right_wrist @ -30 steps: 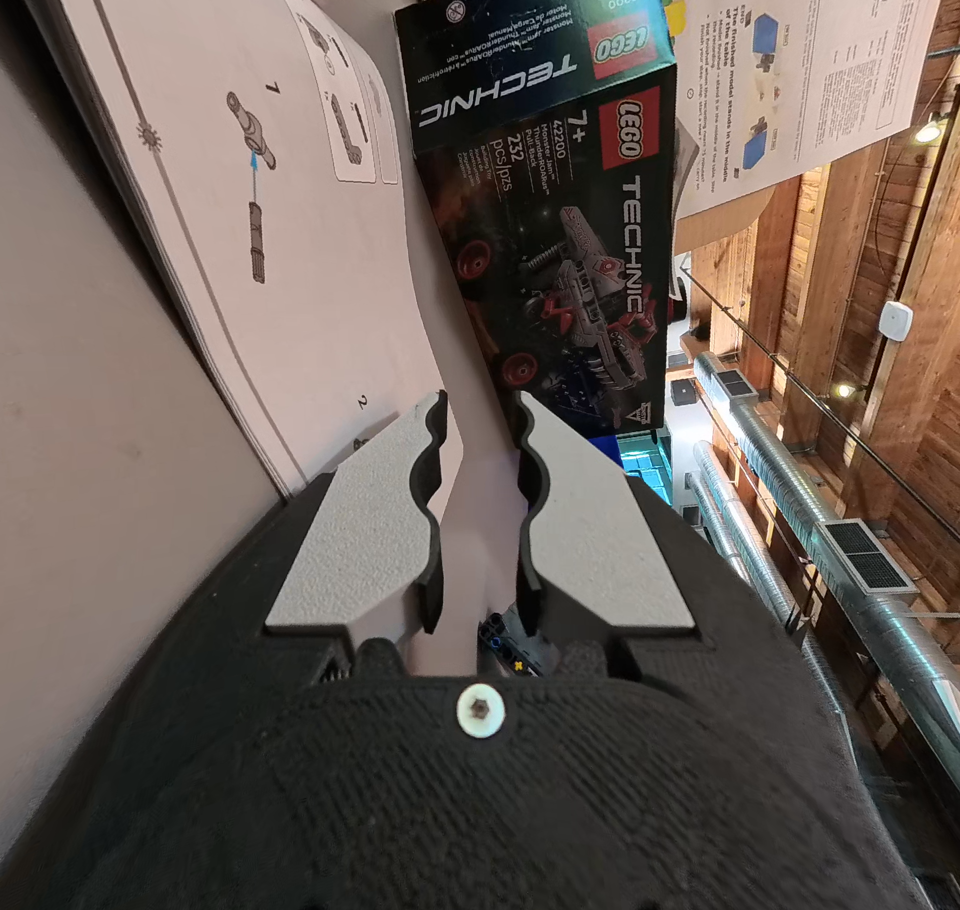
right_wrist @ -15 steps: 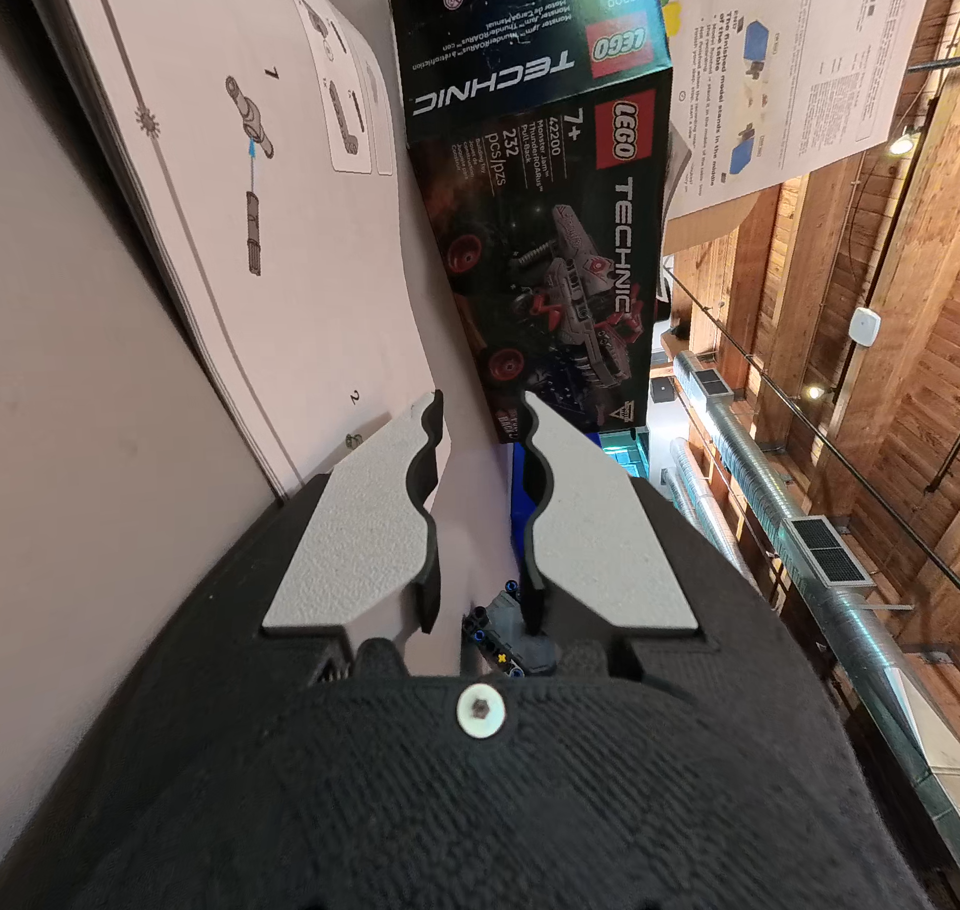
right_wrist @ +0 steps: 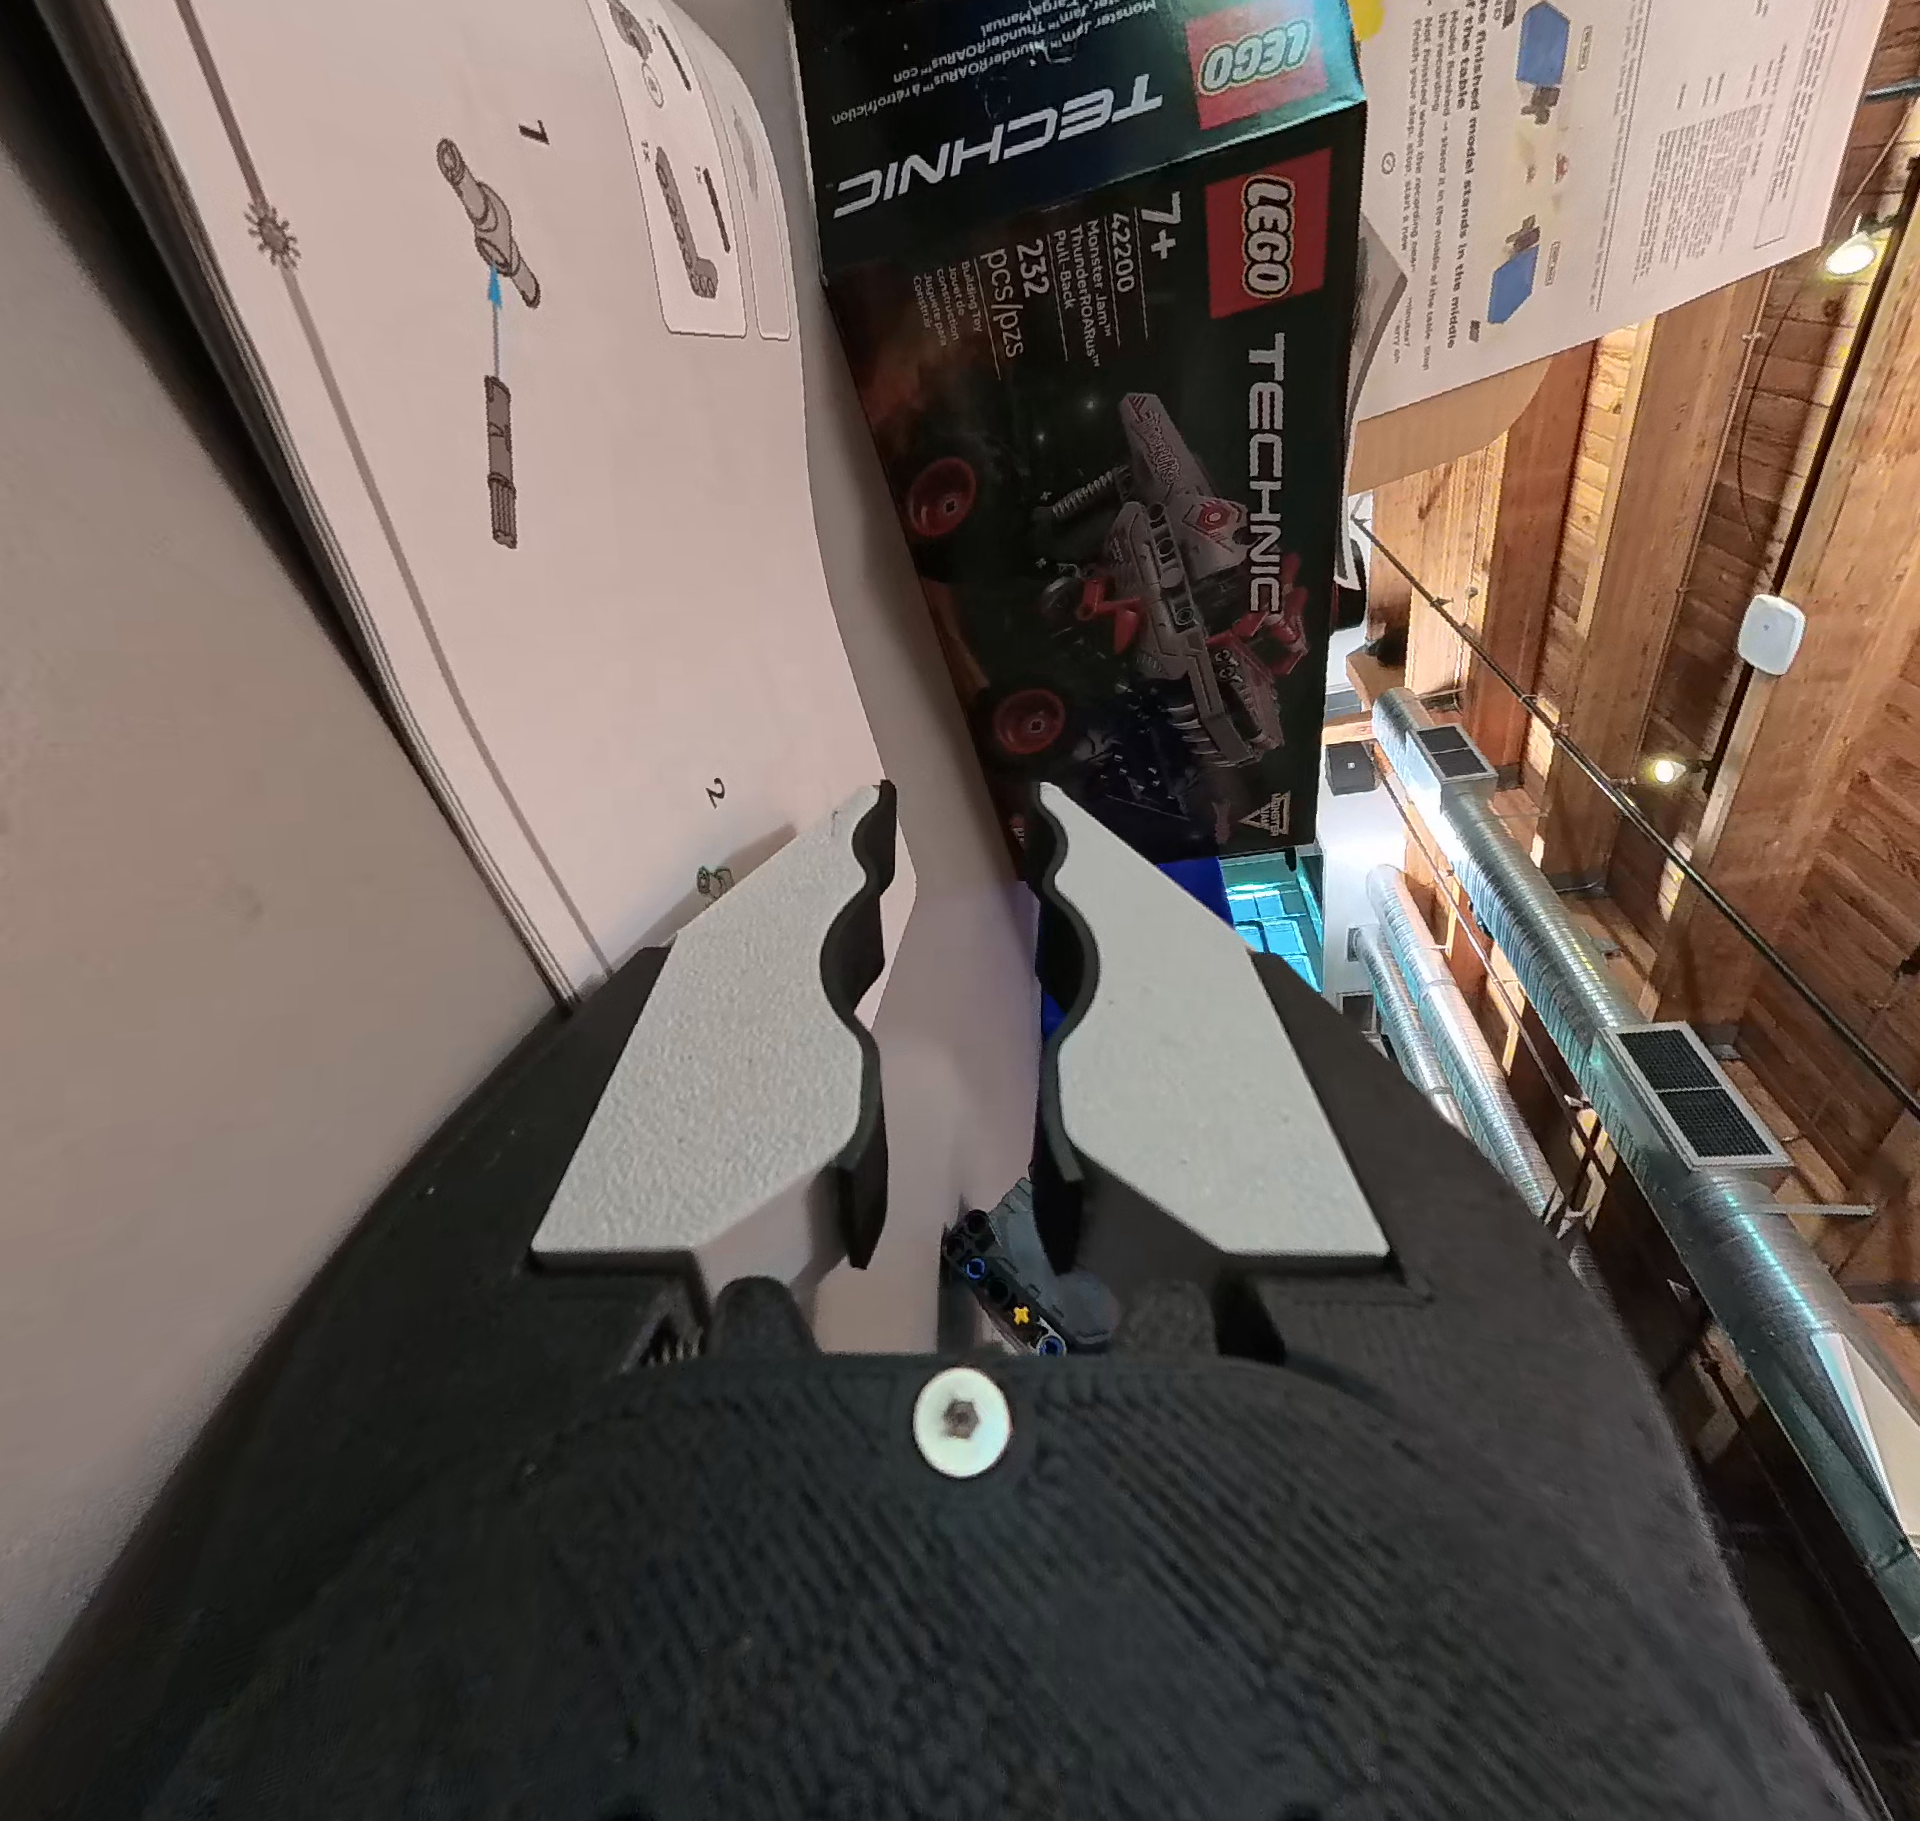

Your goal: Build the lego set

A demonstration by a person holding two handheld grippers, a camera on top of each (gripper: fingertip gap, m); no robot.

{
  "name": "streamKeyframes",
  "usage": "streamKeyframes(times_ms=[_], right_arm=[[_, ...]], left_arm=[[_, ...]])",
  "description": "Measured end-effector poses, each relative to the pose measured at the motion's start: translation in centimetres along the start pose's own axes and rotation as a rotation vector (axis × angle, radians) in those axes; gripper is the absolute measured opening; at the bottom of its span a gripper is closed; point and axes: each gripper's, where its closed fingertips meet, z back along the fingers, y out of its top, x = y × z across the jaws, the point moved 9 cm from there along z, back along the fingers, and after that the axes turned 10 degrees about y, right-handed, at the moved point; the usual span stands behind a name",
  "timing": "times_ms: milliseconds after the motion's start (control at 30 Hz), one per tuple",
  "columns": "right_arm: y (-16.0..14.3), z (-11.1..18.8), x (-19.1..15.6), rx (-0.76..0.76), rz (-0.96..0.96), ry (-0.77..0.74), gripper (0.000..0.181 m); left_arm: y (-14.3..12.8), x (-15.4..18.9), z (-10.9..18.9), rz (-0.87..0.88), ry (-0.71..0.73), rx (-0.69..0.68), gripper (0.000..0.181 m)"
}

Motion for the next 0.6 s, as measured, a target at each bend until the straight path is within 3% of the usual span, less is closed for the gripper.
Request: streamKeyframes(times_ms=[33,600], right_arm=[[0.0,0.0,0.0,0.000,0.000,0.000,0.023],[-0.1,0.0,0.0,-0.001,-0.008,0.004,0.022]], left_arm=[[0.0,0.2,-0.1,-0.011,-0.011,-0.007,0.008],[0.3,0.3,-1.7,-0.008,-0.002,-0.056,0.008]])
